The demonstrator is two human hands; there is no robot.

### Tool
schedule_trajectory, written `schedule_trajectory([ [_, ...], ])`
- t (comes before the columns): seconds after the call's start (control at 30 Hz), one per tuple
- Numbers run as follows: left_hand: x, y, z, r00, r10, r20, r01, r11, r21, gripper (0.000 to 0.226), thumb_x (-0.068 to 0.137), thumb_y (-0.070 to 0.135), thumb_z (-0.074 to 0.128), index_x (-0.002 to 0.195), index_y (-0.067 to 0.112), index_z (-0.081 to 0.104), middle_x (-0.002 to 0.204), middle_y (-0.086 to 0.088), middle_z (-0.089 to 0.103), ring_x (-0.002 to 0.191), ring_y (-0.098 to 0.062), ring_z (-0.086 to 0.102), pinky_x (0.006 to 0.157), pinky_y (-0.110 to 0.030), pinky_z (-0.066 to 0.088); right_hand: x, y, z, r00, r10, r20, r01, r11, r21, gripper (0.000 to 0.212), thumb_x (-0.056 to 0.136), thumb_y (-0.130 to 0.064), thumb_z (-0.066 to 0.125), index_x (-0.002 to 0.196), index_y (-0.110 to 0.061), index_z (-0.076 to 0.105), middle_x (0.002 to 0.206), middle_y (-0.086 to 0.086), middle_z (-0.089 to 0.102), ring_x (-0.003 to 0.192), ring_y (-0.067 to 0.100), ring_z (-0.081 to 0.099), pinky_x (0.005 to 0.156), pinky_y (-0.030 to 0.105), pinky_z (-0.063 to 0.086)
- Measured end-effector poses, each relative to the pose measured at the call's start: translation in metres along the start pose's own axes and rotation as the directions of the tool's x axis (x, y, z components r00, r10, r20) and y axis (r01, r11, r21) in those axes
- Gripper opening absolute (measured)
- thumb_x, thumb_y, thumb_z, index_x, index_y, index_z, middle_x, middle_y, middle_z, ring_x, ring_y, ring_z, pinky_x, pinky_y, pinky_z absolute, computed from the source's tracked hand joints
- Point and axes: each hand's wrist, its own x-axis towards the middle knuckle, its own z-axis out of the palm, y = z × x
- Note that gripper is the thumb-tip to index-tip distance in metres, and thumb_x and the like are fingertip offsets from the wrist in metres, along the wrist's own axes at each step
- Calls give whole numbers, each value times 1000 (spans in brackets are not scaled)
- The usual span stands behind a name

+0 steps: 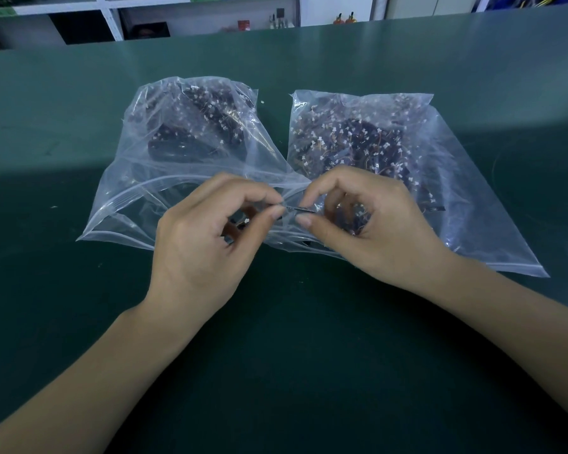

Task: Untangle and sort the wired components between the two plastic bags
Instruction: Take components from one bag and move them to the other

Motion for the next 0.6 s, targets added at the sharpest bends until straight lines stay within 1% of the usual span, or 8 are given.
schedule_trajectory([
  [0.1, 1, -3, -1, 999, -11, -32, 12, 1000, 19, 9, 105, 19, 70, 108, 16, 78, 99, 10, 71, 85, -11, 70, 68, -27, 54, 0, 5, -1, 994, -73, 82, 90, 972, -218, 34, 90, -24, 84, 119, -18, 68, 110, -16, 63, 89, 14, 60, 84, 30, 51],
  [0.13, 1, -3, -2, 999, -14, -34, 15, 1000, 26, 10, 106, 19, 69, 109, 16, 78, 100, 10, 71, 84, -11, 69, 67, -27, 53, 0, 7, -1, 991, -76, 107, 100, 965, -244, 40, 87, -24, 84, 123, -20, 67, 114, -14, 62, 92, 15, 59, 89, 32, 51],
  [0.2, 1, -3, -3, 999, -23, -33, 24, 999, 33, 11, 107, 18, 66, 110, 16, 77, 100, 9, 69, 83, -13, 67, 66, -27, 51, 0, 9, -3, 985, -77, 154, 117, 954, -275, 47, 82, -23, 83, 126, -21, 64, 116, -14, 60, 95, 14, 58, 92, 29, 49],
  [0.3, 0, 0, -3, 1000, -24, -6, 24, 1000, -1, 10, 105, 12, 64, 104, 15, 73, 98, 9, 66, 83, -15, 66, 63, -29, 50, 1, 10, -5, 983, -78, 165, 123, 950, -287, 40, 80, -14, 76, 117, -23, 63, 107, -19, 56, 87, 14, 60, 83, 20, 46],
  [0.37, -1, 2, -4, 1000, -4, 31, 5, 1000, -28, 10, 101, 9, 62, 96, 13, 70, 95, 7, 64, 83, -17, 64, 61, -30, 49, 1, 10, -6, 991, -64, 114, 90, 964, -249, 34, 80, -5, 74, 107, -22, 62, 100, -19, 57, 80, 16, 61, 73, 25, 49],
  [0.43, -2, 3, -3, 998, 16, 69, -15, 1000, -21, 9, 98, 10, 64, 94, 13, 71, 95, 8, 64, 81, -19, 63, 60, -34, 49, 1, 10, -6, 997, -57, 60, 70, 971, -227, 29, 81, -2, 73, 101, -20, 63, 93, -16, 58, 75, 17, 60, 68, 31, 50],
  [0.53, -2, 1, 0, 992, 61, 111, -66, 997, 39, 9, 98, 12, 68, 97, 14, 77, 99, 8, 65, 80, -19, 63, 57, -40, 50, 0, 9, -6, 998, -59, 13, 60, 974, -218, 24, 81, -2, 73, 96, -17, 64, 81, -6, 56, 69, 19, 56, 63, 35, 47],
  [0.6, -2, -1, 2, 991, 91, 103, -98, 993, 69, 9, 100, 13, 71, 100, 13, 80, 99, 5, 65, 80, -20, 63, 55, -40, 50, 0, 9, -6, 998, -69, 11, 70, 976, -207, 21, 82, 0, 72, 95, -15, 64, 78, -1, 55, 66, 22, 55, 62, 37, 46],
])
